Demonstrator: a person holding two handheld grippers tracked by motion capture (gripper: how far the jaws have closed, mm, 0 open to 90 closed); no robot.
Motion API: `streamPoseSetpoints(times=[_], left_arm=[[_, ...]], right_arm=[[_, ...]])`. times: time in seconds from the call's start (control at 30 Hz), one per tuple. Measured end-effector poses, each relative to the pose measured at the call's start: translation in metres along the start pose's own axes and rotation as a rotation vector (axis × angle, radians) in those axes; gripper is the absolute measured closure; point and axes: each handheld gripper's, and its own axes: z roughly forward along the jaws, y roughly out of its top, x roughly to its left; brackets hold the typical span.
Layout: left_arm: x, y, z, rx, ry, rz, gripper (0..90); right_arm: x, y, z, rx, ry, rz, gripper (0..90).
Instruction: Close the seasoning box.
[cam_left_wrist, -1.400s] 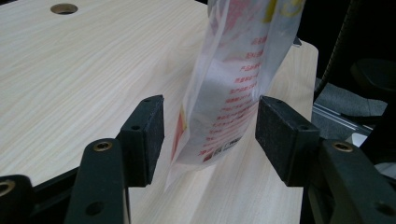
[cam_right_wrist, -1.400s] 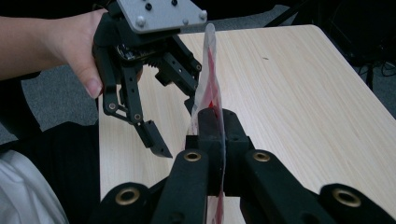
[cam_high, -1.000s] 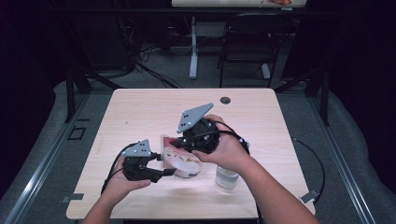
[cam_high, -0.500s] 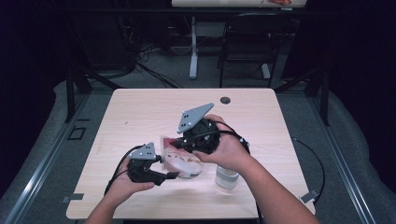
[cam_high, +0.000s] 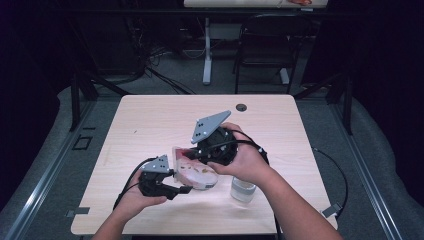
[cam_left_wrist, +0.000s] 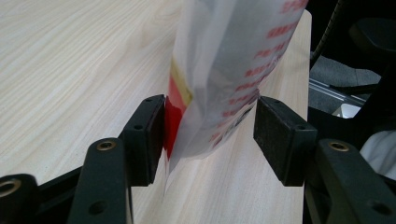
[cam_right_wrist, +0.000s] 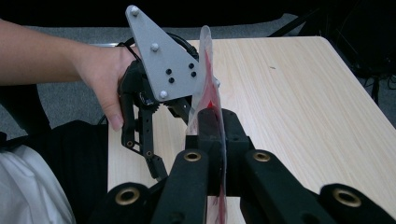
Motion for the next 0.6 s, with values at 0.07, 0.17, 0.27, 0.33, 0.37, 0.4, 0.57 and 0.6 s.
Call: streamPoseSetpoints(times=[0.07, 0.17, 0.27, 0.33, 0.37, 0.4, 0.57, 0.6], left_arm=[[0.0006, -0.0011, 0.0006, 0.004, -0.002, -0.002, 47.2], [0.0007, -0.0021, 0.0013, 0.004, -0.007, 0.005, 49.0], [0.0009, -0.0024, 0.0016, 0.009, -0.012, 0.012, 52.4], [0.0019, -0.0026, 0.0011, 0.013, -0.02, 0.005, 54.2], [0.0022, -0.0027, 0.0008, 0.013, -0.02, 0.008, 54.7], [0.0023, -0.0029, 0.0008, 0.01, -0.018, 0.014, 55.3], [0.0023, -0.0036, 0.0013, 0.022, -0.017, 0.035, 57.6], [0.0021, -0.0038, 0.0015, 0.027, -0.015, 0.039, 57.9]], right_arm=[[0.0, -0.0002, -0.0001, -0.007, 0.001, 0.004, 89.6], [0.0002, 0.0003, -0.0015, -0.006, 0.0, 0.001, 89.6], [0.0004, 0.0006, -0.0021, -0.004, -0.001, -0.003, 89.6], [0.0003, 0.0005, -0.0021, -0.001, -0.002, -0.006, 89.5], [0.0002, 0.0003, -0.0022, 0.0, -0.004, -0.005, 89.5], [0.0002, 0.0001, -0.0019, -0.004, -0.001, -0.001, 89.5], [0.0005, 0.0001, -0.0009, 0.001, 0.006, -0.005, 89.5], [0.0004, 0.0, -0.0005, 0.002, 0.008, -0.005, 89.5]])
